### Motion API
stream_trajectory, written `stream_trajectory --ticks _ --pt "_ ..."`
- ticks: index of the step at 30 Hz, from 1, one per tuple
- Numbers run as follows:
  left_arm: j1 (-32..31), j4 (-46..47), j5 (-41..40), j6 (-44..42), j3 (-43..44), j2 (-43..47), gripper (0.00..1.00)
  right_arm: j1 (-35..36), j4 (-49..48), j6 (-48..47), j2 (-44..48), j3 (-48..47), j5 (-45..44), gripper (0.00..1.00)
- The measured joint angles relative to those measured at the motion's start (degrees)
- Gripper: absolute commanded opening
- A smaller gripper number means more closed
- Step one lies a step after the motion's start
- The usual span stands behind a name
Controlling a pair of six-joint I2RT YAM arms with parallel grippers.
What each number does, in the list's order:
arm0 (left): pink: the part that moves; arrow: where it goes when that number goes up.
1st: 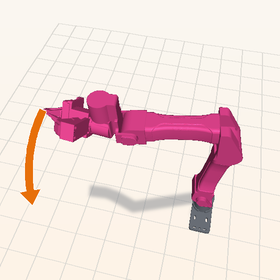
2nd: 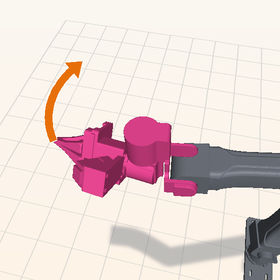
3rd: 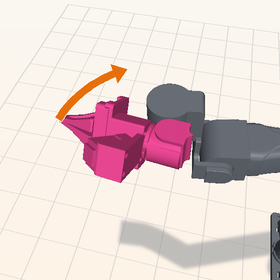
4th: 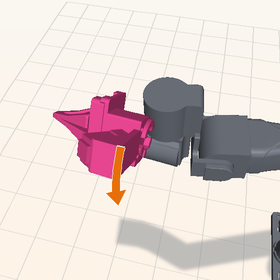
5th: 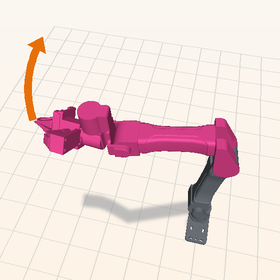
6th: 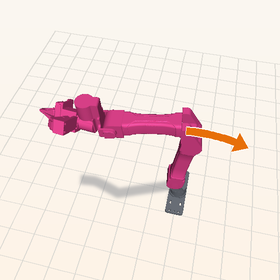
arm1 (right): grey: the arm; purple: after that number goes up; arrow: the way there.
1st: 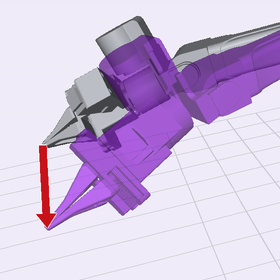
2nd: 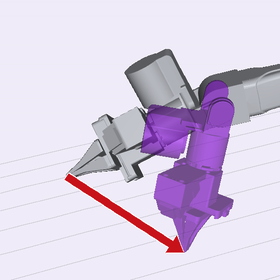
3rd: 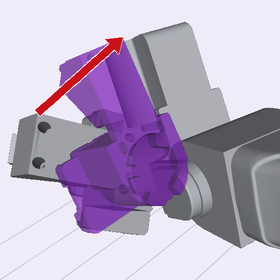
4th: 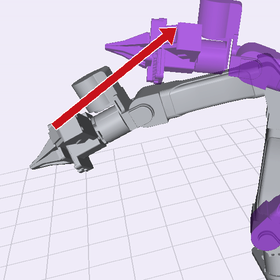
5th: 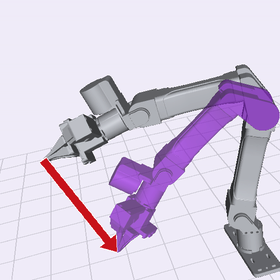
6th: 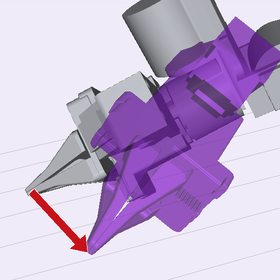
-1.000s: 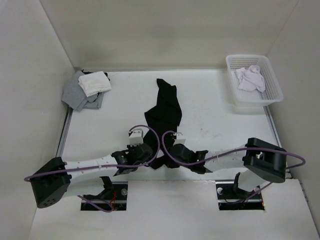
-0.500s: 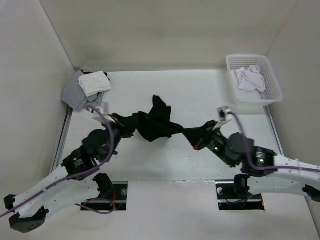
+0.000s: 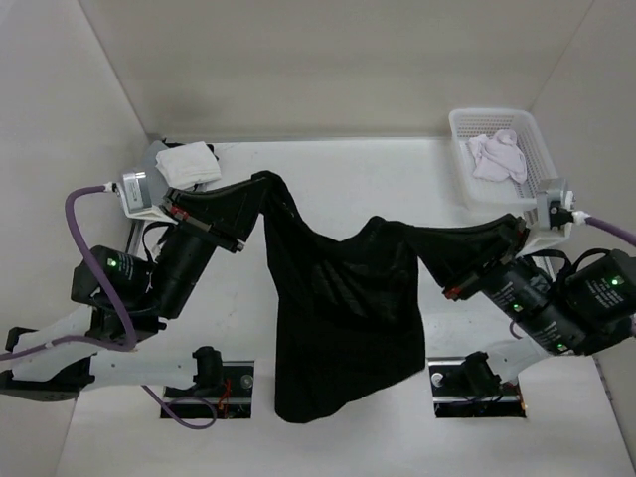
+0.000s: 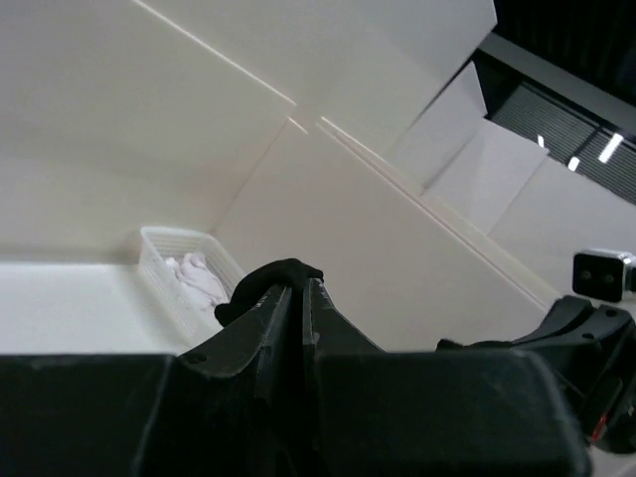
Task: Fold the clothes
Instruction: Flatten the tank top out
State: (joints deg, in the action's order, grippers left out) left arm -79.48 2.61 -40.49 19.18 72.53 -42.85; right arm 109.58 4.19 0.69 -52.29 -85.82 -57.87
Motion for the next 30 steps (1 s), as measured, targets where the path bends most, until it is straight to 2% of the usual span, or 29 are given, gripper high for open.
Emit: stream_trajectory --ticks 3,6,11,14,16,17,19,21,24,25,27,28,29,30 --pt "1.88 6.67 -3.48 -6.56 -0.76 -1.16 0.05 -4.42 -6.86 -7.69 -0.39 3.74 -2.27 0.00" --pt "9.86 12.44 -5.68 -11.08 -2.91 -3.34 0.05 -14.86 -9.90 -10.73 0.33 8.85 -2.78 0.00" --pt "28.70 16.35 -3.41 -9.90 -7.17 -13.53 0.06 -40.70 -7.61 -4.15 -3.06 12.83 6.01 0.00" --pt "39.58 15.85 1.14 -4.35 -7.89 -24.68 0.07 -59.80 -6.34 4.24 -10.75 12.92 19.45 0.00" --pt "46.18 13.99 4.92 -0.13 -6.56 -35.34 0.11 -70.73 -6.23 9.20 -18.93 11.10 28.13 0.00" --pt "48.22 12.94 5.97 1.18 -5.40 -39.43 0.19 -75.14 -6.27 11.39 -24.20 9.38 31.74 0.03" --pt "52.41 8.63 9.16 4.04 0.07 -50.05 0.35 -82.29 -5.07 15.80 -35.98 3.98 37.59 0.23" --pt "54.99 4.37 11.63 5.70 7.13 -57.90 0.43 -86.55 -2.91 18.95 -45.53 -1.97 41.33 0.35" --pt "57.31 0.98 14.03 7.26 11.13 -61.11 0.45 -90.18 0.59 22.05 -52.26 -5.42 44.89 0.39" --pt "57.51 0.52 14.25 7.74 10.36 -59.87 0.44 -90.42 1.66 22.53 -51.95 -3.87 45.09 0.35" --pt "57.11 3.17 14.71 8.98 3.39 -53.83 0.41 -88.96 -0.85 24.04 -47.10 4.83 45.35 0.19" --pt "56.41 4.50 14.67 9.92 -2.49 -49.03 0.39 -87.27 -2.36 24.96 -43.04 11.28 45.31 0.09" --pt "55.21 6.03 14.47 11.47 -11.28 -41.88 0.36 -83.49 -3.74 26.91 -36.11 21.66 45.46 0.00" --pt "54.27 7.02 14.36 12.68 -16.96 -37.03 0.35 -80.04 -4.44 27.93 -31.45 28.00 45.51 0.00"
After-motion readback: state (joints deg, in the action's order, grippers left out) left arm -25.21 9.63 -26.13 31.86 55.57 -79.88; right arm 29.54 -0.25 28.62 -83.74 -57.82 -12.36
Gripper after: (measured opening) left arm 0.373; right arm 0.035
